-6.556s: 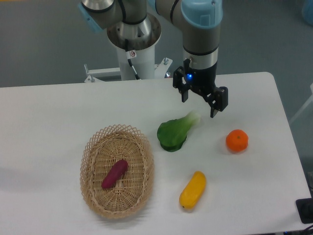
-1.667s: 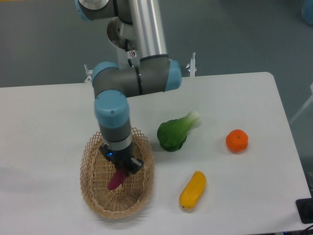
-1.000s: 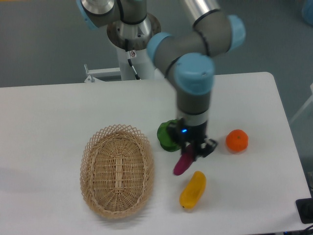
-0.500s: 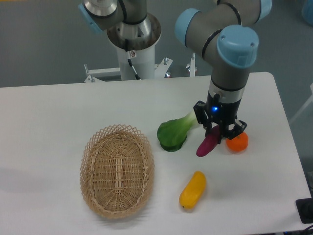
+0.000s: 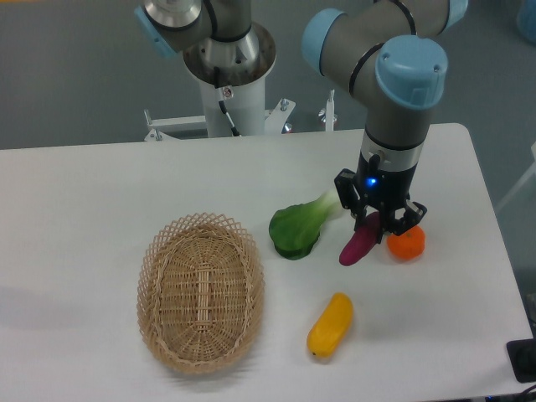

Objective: Pick up the sweet potato from the basket

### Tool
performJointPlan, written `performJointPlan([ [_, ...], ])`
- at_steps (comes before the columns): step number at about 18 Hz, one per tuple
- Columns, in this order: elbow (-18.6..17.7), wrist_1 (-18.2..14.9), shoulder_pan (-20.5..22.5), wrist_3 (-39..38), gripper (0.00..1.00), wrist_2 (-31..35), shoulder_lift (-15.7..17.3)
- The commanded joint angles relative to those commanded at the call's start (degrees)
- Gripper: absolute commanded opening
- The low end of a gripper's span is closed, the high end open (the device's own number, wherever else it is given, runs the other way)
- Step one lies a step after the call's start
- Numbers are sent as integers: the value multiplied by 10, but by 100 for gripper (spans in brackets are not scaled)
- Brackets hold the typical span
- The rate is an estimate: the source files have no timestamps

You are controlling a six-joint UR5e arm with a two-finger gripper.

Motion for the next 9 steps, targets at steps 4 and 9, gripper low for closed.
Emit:
performJointPlan([
  [4, 0, 0, 0, 0, 39, 0, 1],
  [9, 0, 0, 2, 2, 39, 0, 1],
])
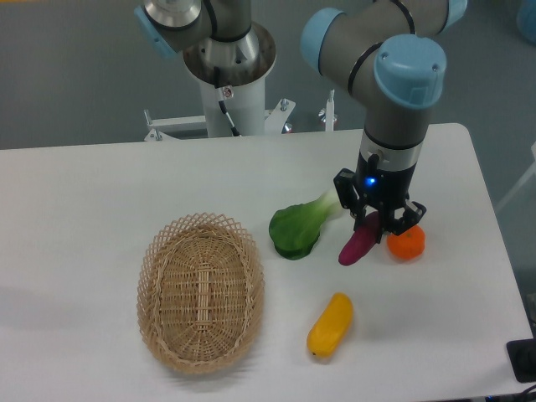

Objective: Pick up the sweet potato from the basket

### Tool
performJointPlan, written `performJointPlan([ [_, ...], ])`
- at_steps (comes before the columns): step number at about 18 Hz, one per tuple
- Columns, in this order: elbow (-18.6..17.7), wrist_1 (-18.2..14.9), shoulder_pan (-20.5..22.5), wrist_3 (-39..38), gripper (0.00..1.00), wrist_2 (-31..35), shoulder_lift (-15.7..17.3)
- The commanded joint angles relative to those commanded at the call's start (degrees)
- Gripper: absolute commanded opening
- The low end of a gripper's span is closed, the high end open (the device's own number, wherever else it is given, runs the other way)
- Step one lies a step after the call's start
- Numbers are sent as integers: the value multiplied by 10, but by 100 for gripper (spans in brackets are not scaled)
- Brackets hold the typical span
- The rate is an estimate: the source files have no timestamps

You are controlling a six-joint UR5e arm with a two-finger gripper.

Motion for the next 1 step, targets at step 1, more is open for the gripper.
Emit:
performJointPlan([
  [1, -1, 0, -1, -1, 39, 0, 0],
])
